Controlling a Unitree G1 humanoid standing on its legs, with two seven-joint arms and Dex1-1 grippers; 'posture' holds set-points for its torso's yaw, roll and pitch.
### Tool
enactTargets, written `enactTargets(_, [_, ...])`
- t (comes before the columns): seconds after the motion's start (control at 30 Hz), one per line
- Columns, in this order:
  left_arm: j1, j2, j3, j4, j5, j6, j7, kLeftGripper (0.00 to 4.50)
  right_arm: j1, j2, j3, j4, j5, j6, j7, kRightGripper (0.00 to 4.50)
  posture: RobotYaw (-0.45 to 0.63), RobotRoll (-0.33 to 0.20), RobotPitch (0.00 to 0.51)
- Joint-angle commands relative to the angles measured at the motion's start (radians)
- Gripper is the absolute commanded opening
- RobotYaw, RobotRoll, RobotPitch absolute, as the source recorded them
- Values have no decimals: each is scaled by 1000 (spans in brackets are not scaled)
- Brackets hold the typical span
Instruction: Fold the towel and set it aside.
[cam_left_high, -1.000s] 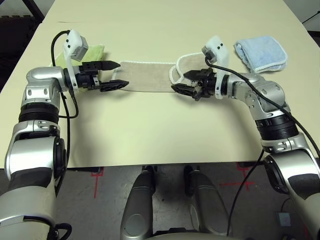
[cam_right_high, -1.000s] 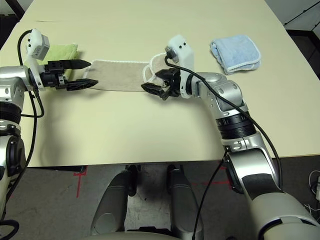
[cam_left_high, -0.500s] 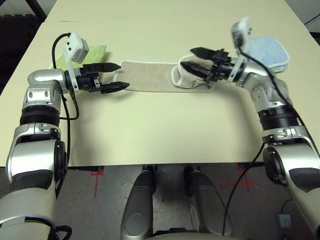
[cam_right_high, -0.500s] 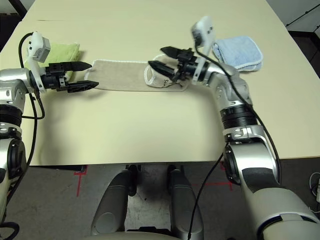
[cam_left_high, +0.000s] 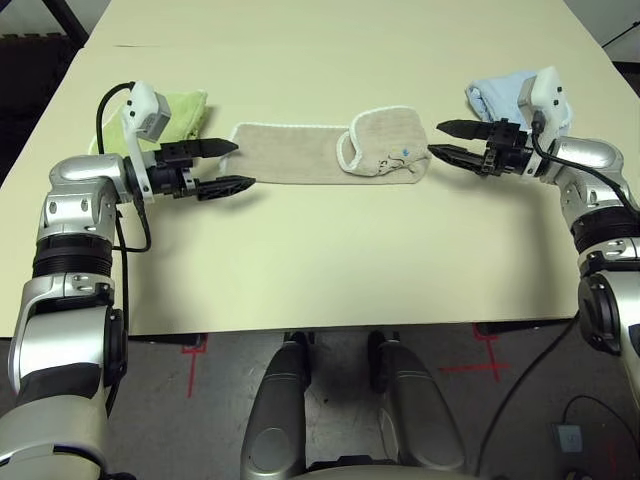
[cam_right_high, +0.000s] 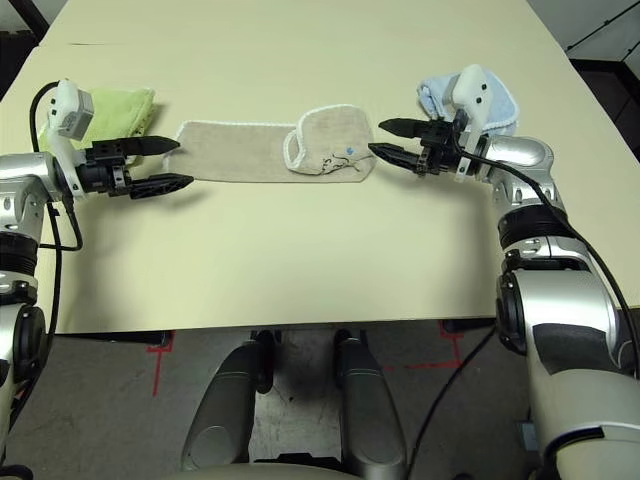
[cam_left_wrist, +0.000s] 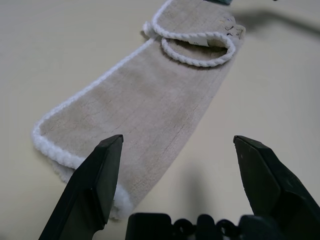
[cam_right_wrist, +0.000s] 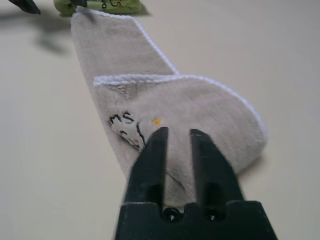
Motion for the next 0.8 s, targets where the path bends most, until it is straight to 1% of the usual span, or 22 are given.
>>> enactTargets(0.03, [-14, -9, -2, -8, -11, -1, 11, 4500, -24, 19, -2, 19, -10, 6, 13, 25, 62, 0, 263])
enactTargets(0.17, [-31, -33, 13, 15, -21, -48, 31, 4500, -51, 58, 13, 39, -33, 2, 13, 25, 65, 0, 267])
enactTargets(0.37, [-42, -46, 6, 26, -36, -83, -8, 4500, -100, 114, 18, 88, -67, 9, -17, 25, 72, 0, 272])
enactTargets(0.53, [-38, -42, -5, 29, -26, -121, -49, 4500, -129, 134, 18, 118, -90, 17, -33, 25, 76, 0, 275])
enactTargets(0.63, [-34, -40, -9, 35, -19, -176, -71, 4500, -144, 143, 27, 141, -111, 28, -33, 25, 81, 0, 277])
enactTargets(0.8, [-37, -39, -17, 46, -12, -217, -91, 4500, -156, 139, 52, 161, -154, 42, -18, 25, 92, 0, 279])
